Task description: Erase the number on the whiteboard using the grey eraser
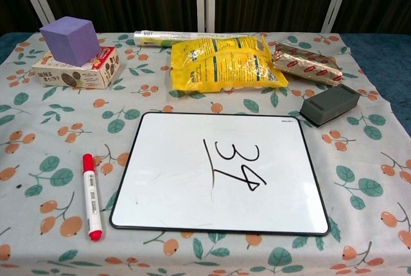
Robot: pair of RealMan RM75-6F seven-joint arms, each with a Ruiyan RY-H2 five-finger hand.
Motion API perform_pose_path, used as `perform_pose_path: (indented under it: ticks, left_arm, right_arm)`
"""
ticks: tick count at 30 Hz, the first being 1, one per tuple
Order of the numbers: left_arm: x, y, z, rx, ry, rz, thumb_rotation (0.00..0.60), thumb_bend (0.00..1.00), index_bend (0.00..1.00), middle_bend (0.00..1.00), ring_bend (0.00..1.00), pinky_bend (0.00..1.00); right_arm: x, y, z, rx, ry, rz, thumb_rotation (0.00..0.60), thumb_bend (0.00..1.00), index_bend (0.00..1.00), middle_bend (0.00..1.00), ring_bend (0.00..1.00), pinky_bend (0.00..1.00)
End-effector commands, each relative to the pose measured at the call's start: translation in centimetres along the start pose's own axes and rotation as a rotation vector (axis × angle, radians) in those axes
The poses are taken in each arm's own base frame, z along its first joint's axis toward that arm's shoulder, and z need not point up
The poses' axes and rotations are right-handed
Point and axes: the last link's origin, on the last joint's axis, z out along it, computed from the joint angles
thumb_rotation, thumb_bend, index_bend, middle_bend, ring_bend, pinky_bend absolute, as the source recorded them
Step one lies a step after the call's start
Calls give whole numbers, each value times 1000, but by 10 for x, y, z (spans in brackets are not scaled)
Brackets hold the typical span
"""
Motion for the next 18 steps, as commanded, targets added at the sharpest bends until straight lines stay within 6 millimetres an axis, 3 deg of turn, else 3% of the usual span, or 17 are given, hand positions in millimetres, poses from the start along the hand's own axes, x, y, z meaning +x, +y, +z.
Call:
perform_pose_path:
  ticks: [1,18]
  left_arm:
    - [-1,-1,0,2,-2,-1,299,0,0,28,17,133]
    - [-1,-2,-3,-3,-1,-13,301,0,0,28,17,134]
  right_arm:
    - [-2,0,0,-3,-5,3,600,154,0,0,0,0]
    - [4,-8,3,35,-3,10,600,153,0,0,0,0]
